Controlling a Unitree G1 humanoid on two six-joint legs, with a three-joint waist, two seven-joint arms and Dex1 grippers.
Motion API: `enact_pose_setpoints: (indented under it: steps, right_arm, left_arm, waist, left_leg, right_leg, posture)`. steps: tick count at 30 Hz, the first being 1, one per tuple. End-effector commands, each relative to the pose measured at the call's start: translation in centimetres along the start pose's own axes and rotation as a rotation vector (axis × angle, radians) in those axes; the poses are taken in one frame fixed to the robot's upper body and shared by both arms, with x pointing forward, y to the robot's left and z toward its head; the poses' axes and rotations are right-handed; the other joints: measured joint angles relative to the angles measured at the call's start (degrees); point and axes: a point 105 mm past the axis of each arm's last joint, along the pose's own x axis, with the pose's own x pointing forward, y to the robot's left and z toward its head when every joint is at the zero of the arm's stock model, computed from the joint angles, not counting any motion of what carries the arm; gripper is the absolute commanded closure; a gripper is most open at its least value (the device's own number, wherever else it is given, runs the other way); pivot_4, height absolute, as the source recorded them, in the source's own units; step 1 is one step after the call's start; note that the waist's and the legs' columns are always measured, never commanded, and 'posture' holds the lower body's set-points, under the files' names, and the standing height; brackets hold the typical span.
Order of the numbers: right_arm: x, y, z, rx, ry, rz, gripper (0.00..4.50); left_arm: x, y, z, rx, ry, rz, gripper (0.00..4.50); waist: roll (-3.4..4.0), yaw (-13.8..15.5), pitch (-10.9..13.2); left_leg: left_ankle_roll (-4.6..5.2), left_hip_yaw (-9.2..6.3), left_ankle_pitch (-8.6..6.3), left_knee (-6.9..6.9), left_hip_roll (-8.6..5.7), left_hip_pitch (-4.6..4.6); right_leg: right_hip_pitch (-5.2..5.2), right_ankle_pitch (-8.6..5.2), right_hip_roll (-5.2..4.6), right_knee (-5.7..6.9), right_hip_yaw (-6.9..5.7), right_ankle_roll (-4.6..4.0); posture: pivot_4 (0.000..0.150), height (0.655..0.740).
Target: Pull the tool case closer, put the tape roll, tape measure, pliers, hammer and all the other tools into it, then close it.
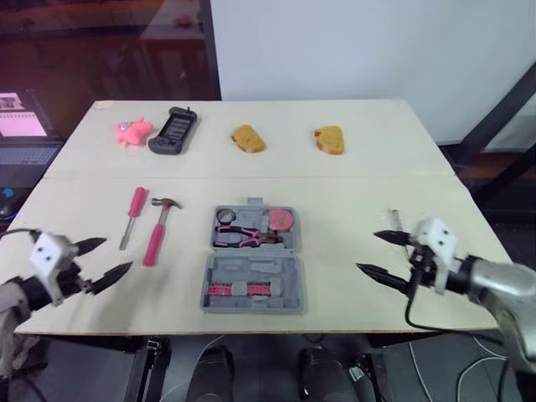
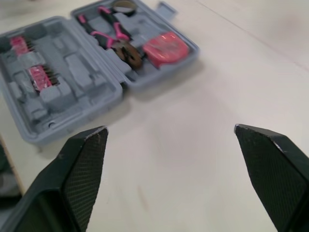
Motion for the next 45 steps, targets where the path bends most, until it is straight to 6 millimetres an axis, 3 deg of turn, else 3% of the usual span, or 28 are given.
enact_pose_setpoints:
  steps: [1,7,10,14,19,21,25,30,33,38,45]
  right_arm:
    - [-2.9,-0.7,1.2,0.005,-0.081,-0.123,0.03]
    - [-9.7,-2.6,-1.7,0.045,-0.004,-0.311,0.03]
    - [-11.0,-3.2,-2.7,0.039,0.037,-0.338,0.03]
    - [-11.1,-3.6,-3.1,0.037,0.04,-0.355,0.03]
    - [-10.0,-3.5,-2.8,0.038,0.026,-0.366,0.03]
    - [-8.5,-2.9,-2.6,0.063,0.041,-0.358,0.03]
    - [-5.3,-2.0,-1.3,0.042,0.088,-0.307,0.03]
    - [-1.9,-1.5,1.0,0.032,0.094,-0.281,0.03]
    - [-1.4,-1.9,2.0,0.054,0.1,-0.338,0.03]
    - [-1.9,-3.8,2.0,0.177,0.215,-0.51,0.03]
    - [0.1,-6.9,1.9,0.397,0.285,-0.562,0.03]
  left_arm:
    - [-2.6,2.5,-0.1,-0.017,-0.046,0.115,0.0]
    - [-4.3,3.5,-1.9,-0.057,-0.021,0.173,0.0]
    - [-4.2,4.1,-1.7,-0.052,-0.028,0.177,0.0]
    - [-3.8,4.7,-0.4,-0.023,-0.06,0.172,0.0]
    - [-3.3,4.7,0.8,0.006,-0.088,0.143,0.0]
    - [-1.6,4.4,3.5,-0.005,-0.177,0.093,0.0]
    - [2.7,1.0,8.4,0.021,-0.234,-0.158,0.0]
    - [6.0,-2.9,11.1,0.138,-0.145,-0.452,0.0]
    - [6.6,-3.9,13.3,0.213,-0.129,-0.545,0.0]
    - [6.8,-5.5,15.5,0.305,-0.124,-0.633,0.0]
    - [7.3,-7.6,16.4,0.355,-0.156,-0.664,0.0]
  waist:
    - [-0.01,0.42,0.01]
    - [-0.09,0.94,-0.01]
    - [-0.13,0.79,-0.03]
    - [-0.13,0.67,-0.03]
    - [-0.06,0.47,-0.03]
    - [-0.08,0.65,-0.03]
    - [-0.12,1.23,-0.01]
    - [-0.06,0.59,0.02]
    - [-0.06,0.59,0.03]
    - [-0.06,0.75,0.04]
    - [-0.04,0.65,0.07]
  left_leg:
    - [0.0,0.0,0.0,0.0,0.0,-0.01]
    - [-0.01,0.0,-0.01,-0.01,0.0,-0.01]
    - [-0.02,0.0,-0.02,-0.03,0.0,0.07]
    - [-0.03,0.0,-0.02,-0.07,0.01,0.11]
    - [-0.03,0.01,-0.03,-0.14,0.01,0.1]
    - [-0.03,0.01,-0.03,-0.14,0.01,0.11]
    - [-0.05,-0.06,-0.02,0.04,-0.01,0.07]
    - [0.0,-0.06,-0.02,-0.02,-0.03,-0.01]
    - [0.01,-0.08,-0.02,-0.04,-0.02,-0.05]
    - [0.01,-0.09,-0.02,0.01,-0.02,-0.09]
    - [0.04,-0.09,-0.01,0.02,-0.02,-0.13]
  right_leg:
    - [-0.01,0.0,0.0,0.0,0.0,0.0]
    - [0.05,0.0,-0.01,-0.14,-0.01,-0.01]
    - [0.0,0.01,-0.01,-0.27,-0.03,-0.03]
    - [0.16,0.03,-0.01,-0.28,-0.03,-0.06]
    - [0.17,0.03,-0.01,-0.31,-0.03,-0.05]
    - [0.17,0.03,-0.01,-0.31,-0.03,-0.05]
    - [0.25,0.05,-0.01,-0.3,-0.03,-0.07]
    - [0.32,0.07,0.02,-0.47,-0.02,-0.07]
    - [0.24,0.08,0.06,-0.42,-0.02,-0.06]
    - [0.24,0.08,0.06,-0.43,-0.01,-0.06]
    - [0.22,0.08,0.06,-0.41,0.0,-0.07]
  posture:
    - [0.15,0.7207]
    - [0.15,0.7207]
    - [0.15,0.7207]
    - [0.15,0.7207]
    - [0.15,0.7207]
    - [0.15,0.7207]
    - [0.15,0.7207]
    - [0.15,0.7207]
    - [0.15,0.7207]
    - [0.15,0.7207]
    - [0.15,0.7207]
